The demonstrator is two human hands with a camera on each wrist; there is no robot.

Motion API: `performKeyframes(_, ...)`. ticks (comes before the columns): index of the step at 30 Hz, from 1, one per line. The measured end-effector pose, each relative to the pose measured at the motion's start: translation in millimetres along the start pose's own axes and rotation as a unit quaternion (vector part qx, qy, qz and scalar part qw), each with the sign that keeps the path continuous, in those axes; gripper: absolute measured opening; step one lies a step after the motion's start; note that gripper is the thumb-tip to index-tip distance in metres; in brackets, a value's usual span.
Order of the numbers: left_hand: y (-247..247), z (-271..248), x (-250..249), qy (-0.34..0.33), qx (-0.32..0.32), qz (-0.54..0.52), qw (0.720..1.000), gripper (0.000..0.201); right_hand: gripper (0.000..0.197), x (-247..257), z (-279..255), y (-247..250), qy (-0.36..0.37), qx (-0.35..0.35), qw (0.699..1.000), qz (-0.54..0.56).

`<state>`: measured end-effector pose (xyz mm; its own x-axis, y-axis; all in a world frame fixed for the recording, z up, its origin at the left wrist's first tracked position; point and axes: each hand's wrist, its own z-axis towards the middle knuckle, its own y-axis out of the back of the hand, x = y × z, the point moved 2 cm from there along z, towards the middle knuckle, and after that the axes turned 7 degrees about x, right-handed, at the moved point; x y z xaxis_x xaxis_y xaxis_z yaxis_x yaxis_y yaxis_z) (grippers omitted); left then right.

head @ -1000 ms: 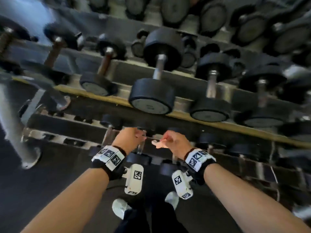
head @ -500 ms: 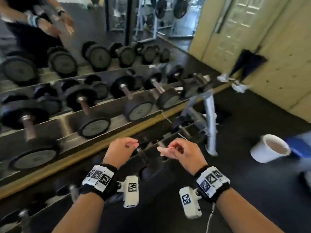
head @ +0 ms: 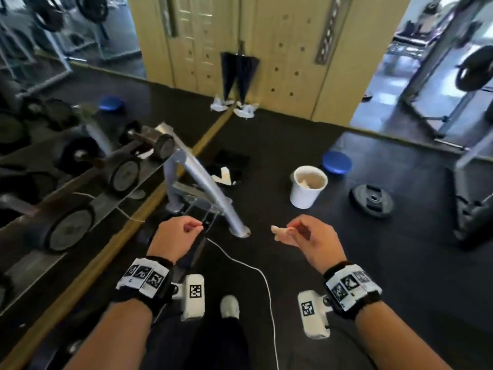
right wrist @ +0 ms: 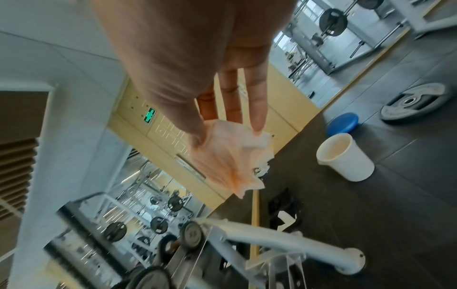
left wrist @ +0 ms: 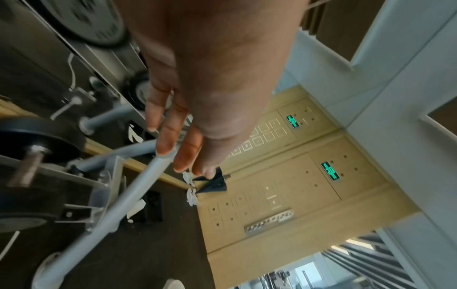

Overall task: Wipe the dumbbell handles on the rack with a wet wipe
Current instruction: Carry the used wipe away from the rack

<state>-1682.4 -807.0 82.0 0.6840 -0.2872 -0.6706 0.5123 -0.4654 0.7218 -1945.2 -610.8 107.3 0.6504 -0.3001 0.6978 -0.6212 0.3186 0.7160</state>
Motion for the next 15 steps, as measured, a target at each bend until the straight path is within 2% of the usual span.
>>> performKeyframes(5,-38,134,-66,-0.036,0.041,0.007,0.998,0.012,0.015,-69,97,49,-0.044,-0.026,0.999,0.017)
performKeyframes(9,-57,239,-119,-0.057,0.066,0.008,0.996,0.016,0.01,-108,172,87,-0.075,-0.047,0.996,-0.002)
performKeyframes(15,-82,369,-193,-0.072,0.081,0.038,0.993,0.018,0.008,-177,270,154,-0.138,-0.142,0.98,0.019)
